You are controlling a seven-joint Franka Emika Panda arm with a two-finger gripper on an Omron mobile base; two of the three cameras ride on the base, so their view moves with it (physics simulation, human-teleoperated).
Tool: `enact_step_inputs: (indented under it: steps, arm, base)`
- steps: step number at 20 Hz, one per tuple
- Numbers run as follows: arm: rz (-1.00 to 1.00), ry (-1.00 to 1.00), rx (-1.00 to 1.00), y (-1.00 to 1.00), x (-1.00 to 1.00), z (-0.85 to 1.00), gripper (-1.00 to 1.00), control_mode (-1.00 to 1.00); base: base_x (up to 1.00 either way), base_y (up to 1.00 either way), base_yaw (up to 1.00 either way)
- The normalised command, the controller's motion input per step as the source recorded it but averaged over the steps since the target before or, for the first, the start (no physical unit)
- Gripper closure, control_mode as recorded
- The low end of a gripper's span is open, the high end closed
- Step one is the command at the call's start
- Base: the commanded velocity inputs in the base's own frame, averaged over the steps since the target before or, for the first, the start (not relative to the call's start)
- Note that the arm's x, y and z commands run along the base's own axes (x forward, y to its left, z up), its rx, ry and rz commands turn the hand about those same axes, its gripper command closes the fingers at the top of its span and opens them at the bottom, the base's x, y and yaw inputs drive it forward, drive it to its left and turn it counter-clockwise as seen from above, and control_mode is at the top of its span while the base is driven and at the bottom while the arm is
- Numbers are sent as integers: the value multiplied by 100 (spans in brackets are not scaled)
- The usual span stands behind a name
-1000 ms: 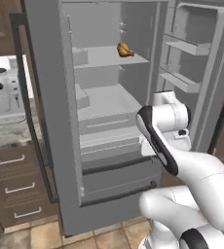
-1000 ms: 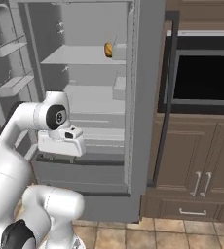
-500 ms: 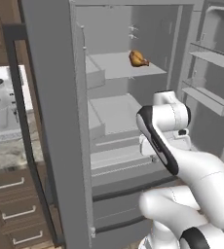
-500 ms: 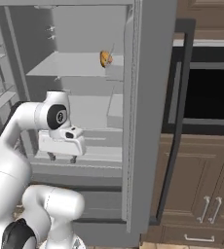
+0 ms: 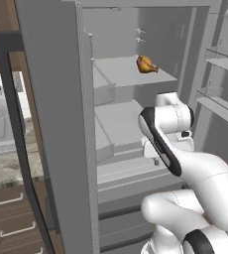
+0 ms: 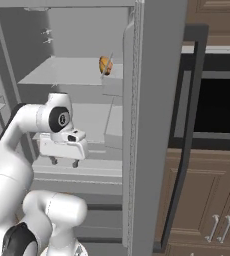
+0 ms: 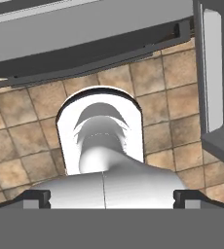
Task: Gather the broccoli and onion from the fridge and place them on a tray on the dining counter. Then gather the chicken drumsticks from the fridge and place them on the other tray.
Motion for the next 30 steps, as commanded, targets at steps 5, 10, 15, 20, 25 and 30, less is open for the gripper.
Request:
enact_step_inputs:
  steps: [5,10,15,20,25,30]
  arm:
    - [0,0,0,0,0,0,-100,100]
    - [0,-8,0,0,0,10,-100,-100]
    - [1,-37,-18,26,-1,82,-100,-100]
    - [5,-51,-15,2,11,100,-100,-100]
    - [11,-54,0,0,41,99,-100,-100]
    - [13,-31,0,-5,96,50,-100,-100]
  base:
    - [0,0,0]
    - [0,0,0]
    - [0,0,0]
    - [0,0,0]
    - [0,0,0]
    - [0,0,0]
